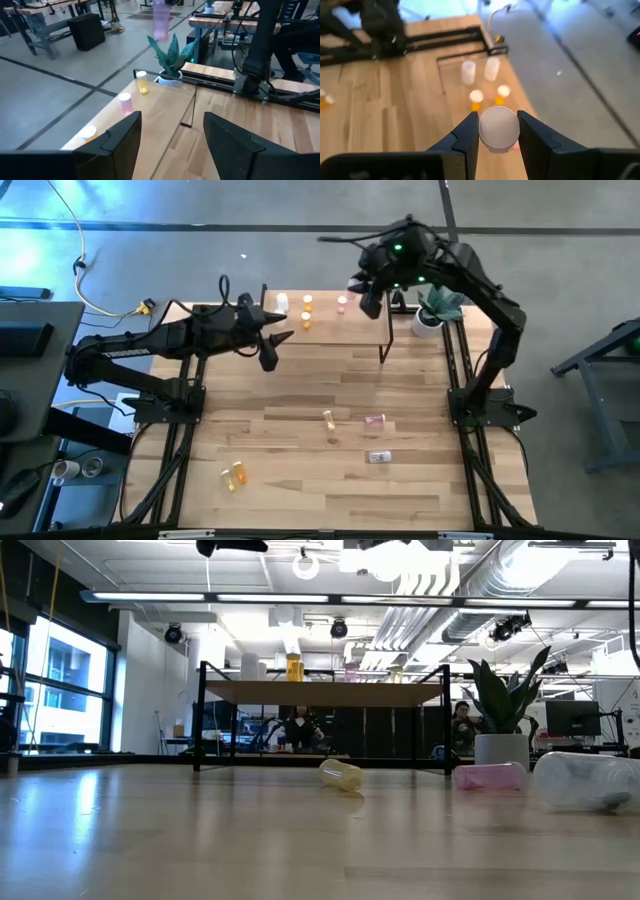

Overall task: Pick and place medicine bottles onto shelf by color
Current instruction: Put the top pink pill bottle aligned with the other pink pill bottle on the shelf

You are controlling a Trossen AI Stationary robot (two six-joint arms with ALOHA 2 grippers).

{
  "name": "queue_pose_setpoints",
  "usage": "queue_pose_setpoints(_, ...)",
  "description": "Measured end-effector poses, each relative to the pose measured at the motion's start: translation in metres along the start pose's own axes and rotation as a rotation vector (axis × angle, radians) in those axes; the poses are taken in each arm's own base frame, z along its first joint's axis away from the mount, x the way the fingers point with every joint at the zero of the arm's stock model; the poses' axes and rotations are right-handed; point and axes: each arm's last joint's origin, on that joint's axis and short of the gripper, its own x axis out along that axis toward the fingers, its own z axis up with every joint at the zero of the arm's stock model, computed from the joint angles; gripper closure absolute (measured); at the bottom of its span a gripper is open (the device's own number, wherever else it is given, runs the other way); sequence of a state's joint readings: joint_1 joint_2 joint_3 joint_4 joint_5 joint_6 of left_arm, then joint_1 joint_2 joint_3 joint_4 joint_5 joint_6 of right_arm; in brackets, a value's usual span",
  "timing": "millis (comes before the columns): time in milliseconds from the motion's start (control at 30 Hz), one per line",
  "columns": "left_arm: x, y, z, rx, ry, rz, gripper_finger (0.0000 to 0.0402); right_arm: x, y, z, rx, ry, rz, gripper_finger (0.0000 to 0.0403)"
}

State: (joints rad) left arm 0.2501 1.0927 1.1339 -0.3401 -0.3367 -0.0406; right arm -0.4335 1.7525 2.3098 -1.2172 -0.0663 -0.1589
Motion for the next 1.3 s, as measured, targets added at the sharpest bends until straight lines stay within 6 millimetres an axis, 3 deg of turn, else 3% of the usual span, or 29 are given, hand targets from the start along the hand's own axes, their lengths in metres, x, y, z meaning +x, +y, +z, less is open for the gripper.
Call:
queue_pose_setpoints(167, 0.001, 0.004, 0.0, -0.004, 0.001, 0.017, 0.0197, 0.029, -0.003, -0.006, 0.011, 0.091, 0.063, 0.0304)
queue_pose_setpoints(333, 0.002, 0.009, 0.0, -0.01, 0.004, 0.037, 0.0197, 0.043, -0.003, -0.014, 0.007, 0.188, 0.087, 0.0304)
queue_pose_setpoints(1300, 0.007, 0.026, 0.0, 0.013, 0.012, 0.098, 0.0197, 0.037, 0.003, -0.034, 0.057, 0.382, 0.162, 0.0304)
